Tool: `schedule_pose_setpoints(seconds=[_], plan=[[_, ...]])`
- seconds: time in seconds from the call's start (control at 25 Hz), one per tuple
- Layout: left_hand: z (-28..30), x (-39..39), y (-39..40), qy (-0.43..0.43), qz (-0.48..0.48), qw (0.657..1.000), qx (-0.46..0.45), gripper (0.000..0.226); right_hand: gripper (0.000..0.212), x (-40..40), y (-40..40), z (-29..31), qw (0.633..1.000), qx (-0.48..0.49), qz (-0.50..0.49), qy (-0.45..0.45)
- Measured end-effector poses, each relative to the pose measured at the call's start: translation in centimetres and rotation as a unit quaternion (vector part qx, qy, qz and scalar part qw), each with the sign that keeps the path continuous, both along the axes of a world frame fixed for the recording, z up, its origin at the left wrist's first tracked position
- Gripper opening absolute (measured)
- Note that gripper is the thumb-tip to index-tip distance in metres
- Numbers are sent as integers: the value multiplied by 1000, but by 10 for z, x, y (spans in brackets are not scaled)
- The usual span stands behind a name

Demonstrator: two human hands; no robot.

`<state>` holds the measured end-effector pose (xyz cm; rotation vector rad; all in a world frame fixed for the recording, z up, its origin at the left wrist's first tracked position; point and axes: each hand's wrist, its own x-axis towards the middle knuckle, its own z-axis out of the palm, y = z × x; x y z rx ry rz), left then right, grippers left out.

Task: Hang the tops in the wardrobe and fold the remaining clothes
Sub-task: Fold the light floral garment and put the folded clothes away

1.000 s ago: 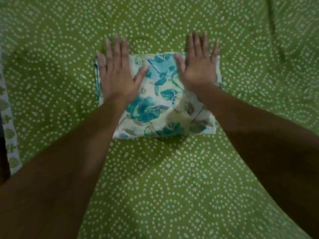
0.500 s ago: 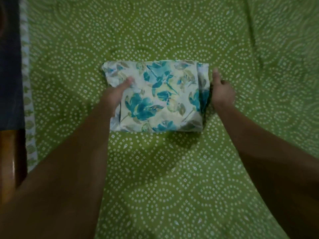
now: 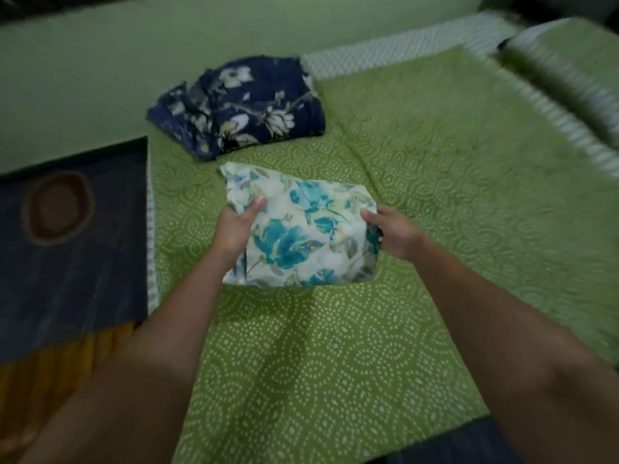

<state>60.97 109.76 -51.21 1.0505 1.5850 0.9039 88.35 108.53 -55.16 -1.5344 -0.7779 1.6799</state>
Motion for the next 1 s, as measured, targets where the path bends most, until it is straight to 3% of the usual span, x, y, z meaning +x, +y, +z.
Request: schedule_pose_setpoints(seconds=[0.12,0.24,0.36,0.44,0.52,0.68,0.88,1.0], plan=[[126,45,-35,-44,-83,993,69,34,31,49,-73,106,985,91,-81,121],[219,94,-56,-50,-130,984,114,81,58,84,-139,174,960,119,-114,227],[264,154,-76,-34,-183,977,106,94,76,118,-183,211,959,108,-112,239],[271,202,-88,-35,-215,972,86,64,77,157,-203,227,970,94,-128,186],[260,262,-95,-23,-245,967,68,38,65,212,-225,235,975,72,-170,121],[243,401,-111,-29,-296,952,63,48,34,338,-274,249,961,65,-270,4],[259,602,-169,-61,-391,914,88,49,18,500,-356,275,884,137,-391,-216],[262,714,-203,-77,-447,886,98,45,28,581,-412,282,819,121,-467,-310]])
